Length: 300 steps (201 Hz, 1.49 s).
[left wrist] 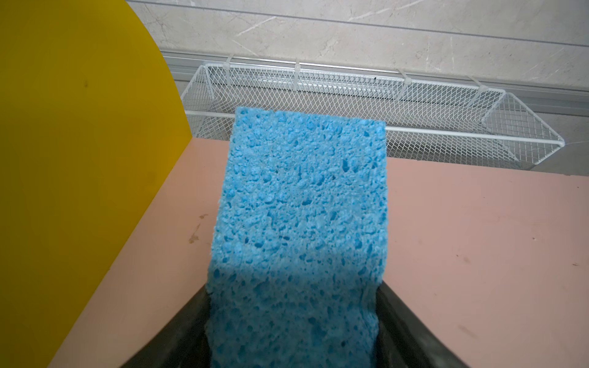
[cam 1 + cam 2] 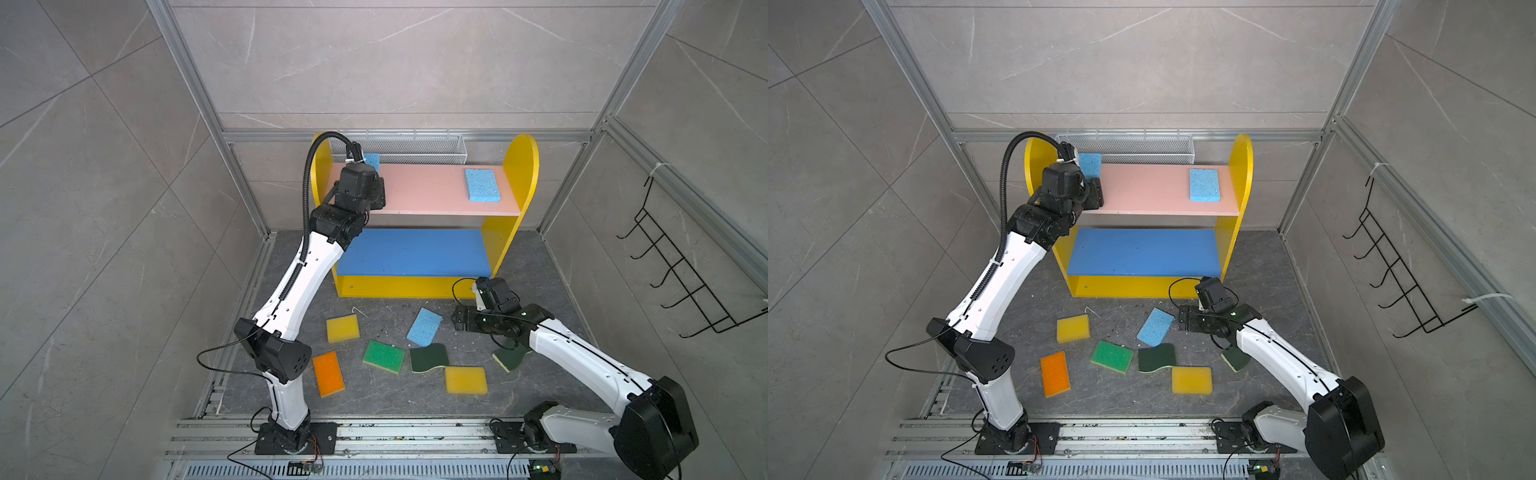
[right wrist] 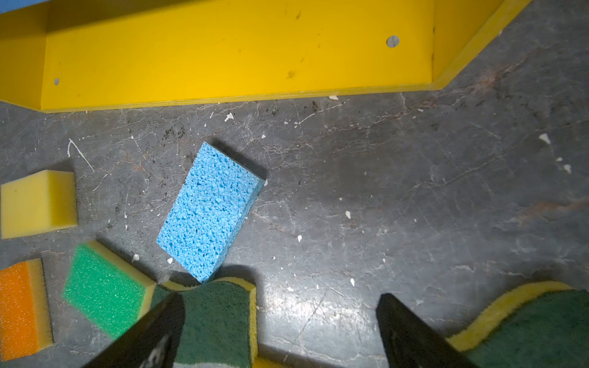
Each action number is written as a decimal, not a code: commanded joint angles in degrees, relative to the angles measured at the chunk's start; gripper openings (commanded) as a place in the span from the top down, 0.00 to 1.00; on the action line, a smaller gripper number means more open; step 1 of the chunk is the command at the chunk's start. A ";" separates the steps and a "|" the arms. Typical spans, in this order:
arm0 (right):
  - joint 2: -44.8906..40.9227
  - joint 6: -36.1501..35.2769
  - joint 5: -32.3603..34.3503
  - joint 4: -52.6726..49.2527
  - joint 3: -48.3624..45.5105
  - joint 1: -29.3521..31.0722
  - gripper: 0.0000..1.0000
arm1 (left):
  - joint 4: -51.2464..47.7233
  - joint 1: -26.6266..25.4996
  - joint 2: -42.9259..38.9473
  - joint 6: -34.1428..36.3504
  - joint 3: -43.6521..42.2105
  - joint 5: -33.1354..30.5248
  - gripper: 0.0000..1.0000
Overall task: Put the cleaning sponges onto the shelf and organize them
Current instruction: 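Lower the held light-blue sponge onto the pink shelf's far end with the left gripper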
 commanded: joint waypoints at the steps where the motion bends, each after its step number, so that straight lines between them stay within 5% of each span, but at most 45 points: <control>1: 0.28 -0.71 -0.35 0.07 0.71 -0.14 0.04 | -1.74 0.68 2.05 -1.07 1.16 0.08 0.26; 98: -0.13 -1.19 0.55 -0.19 0.62 -0.16 0.04 | -2.46 0.80 3.61 -3.00 2.78 0.52 0.19; 151: -0.25 -1.04 0.18 0.33 0.11 -0.15 0.04 | -3.99 0.76 3.95 -4.69 4.32 0.61 0.08; 300: -1.39 -0.77 -0.32 0.25 -0.59 -0.17 0.04 | -12.04 0.40 8.10 -2.83 11.57 6.13 0.09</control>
